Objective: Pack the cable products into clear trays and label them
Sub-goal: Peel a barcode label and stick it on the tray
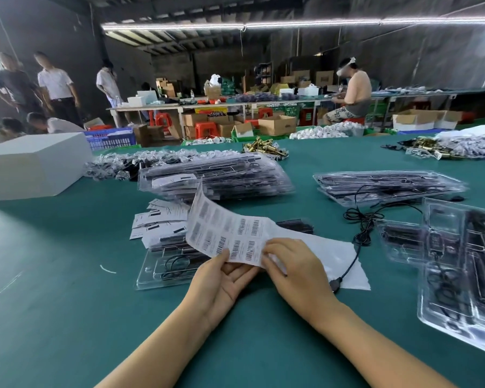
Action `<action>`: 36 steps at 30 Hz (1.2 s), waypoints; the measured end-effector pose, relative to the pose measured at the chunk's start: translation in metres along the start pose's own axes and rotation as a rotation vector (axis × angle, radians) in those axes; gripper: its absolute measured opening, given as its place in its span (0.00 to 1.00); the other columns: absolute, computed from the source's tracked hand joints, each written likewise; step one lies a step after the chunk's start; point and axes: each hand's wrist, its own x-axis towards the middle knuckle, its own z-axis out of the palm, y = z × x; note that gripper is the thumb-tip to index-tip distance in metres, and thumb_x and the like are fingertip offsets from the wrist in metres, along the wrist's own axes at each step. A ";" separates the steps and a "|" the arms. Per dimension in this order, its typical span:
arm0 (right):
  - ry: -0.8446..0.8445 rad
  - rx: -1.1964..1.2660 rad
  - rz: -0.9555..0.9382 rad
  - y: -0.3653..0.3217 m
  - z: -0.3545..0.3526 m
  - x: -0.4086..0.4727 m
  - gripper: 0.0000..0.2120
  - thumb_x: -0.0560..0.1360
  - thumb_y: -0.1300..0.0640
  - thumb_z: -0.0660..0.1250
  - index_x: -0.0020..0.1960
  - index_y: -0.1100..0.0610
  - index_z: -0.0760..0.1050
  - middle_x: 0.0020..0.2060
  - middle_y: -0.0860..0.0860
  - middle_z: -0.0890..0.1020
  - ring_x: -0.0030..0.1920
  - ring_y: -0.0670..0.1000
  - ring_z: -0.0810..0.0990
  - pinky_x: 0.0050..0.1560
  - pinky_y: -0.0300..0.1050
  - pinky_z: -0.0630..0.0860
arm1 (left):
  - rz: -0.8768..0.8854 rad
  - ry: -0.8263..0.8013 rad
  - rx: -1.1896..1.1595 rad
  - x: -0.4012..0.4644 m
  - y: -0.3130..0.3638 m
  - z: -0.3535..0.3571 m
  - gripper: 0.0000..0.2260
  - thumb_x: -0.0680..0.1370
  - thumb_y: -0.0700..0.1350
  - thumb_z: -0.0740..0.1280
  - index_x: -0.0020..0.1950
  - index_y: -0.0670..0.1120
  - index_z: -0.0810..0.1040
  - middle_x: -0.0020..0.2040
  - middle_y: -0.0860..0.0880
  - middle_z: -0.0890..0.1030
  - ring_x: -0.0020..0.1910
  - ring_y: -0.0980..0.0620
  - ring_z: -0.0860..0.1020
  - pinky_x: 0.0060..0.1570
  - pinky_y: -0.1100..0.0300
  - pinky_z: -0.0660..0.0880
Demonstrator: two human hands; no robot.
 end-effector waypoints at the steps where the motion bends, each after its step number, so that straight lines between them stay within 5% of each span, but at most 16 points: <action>1: 0.017 -0.015 0.039 0.003 0.000 0.000 0.06 0.70 0.63 0.74 0.46 0.60 0.81 0.46 0.52 0.83 0.45 0.56 0.81 0.47 0.51 0.80 | -0.014 0.003 -0.013 0.000 0.001 -0.001 0.11 0.83 0.41 0.56 0.60 0.36 0.73 0.48 0.35 0.83 0.43 0.40 0.84 0.34 0.51 0.81; 9: -0.082 0.040 0.218 0.000 0.005 -0.001 0.19 0.73 0.47 0.71 0.61 0.53 0.77 0.57 0.47 0.76 0.57 0.50 0.71 0.56 0.37 0.66 | 0.007 -0.074 0.108 -0.002 0.000 -0.005 0.16 0.71 0.35 0.67 0.57 0.31 0.75 0.53 0.34 0.82 0.48 0.41 0.83 0.44 0.53 0.82; 16: -0.169 0.165 0.352 -0.003 0.003 0.000 0.28 0.70 0.47 0.74 0.68 0.46 0.70 0.57 0.46 0.72 0.61 0.47 0.68 0.62 0.39 0.66 | 0.022 -0.146 0.152 -0.004 -0.002 -0.006 0.13 0.69 0.35 0.69 0.53 0.37 0.80 0.52 0.37 0.83 0.46 0.44 0.84 0.44 0.53 0.81; 25: -0.047 0.252 0.252 -0.010 0.002 0.002 0.09 0.72 0.57 0.73 0.52 0.53 0.78 0.49 0.46 0.77 0.52 0.46 0.76 0.54 0.43 0.74 | 0.035 -0.154 0.142 -0.005 -0.002 -0.005 0.10 0.70 0.36 0.69 0.51 0.39 0.84 0.53 0.40 0.83 0.46 0.47 0.84 0.48 0.55 0.81; 28: -0.001 0.299 0.296 -0.008 0.003 0.002 0.05 0.75 0.58 0.69 0.50 0.54 0.78 0.48 0.45 0.77 0.47 0.42 0.77 0.50 0.41 0.76 | 0.015 -0.156 0.129 -0.005 -0.001 -0.006 0.14 0.71 0.35 0.67 0.56 0.37 0.80 0.55 0.37 0.82 0.50 0.44 0.83 0.51 0.51 0.80; 36: -0.035 0.380 0.463 -0.011 0.005 0.002 0.13 0.73 0.49 0.71 0.56 0.49 0.77 0.50 0.42 0.76 0.50 0.40 0.75 0.47 0.29 0.72 | 0.055 -0.198 0.160 -0.008 0.000 -0.005 0.19 0.70 0.34 0.68 0.61 0.37 0.76 0.55 0.38 0.82 0.49 0.45 0.83 0.47 0.54 0.81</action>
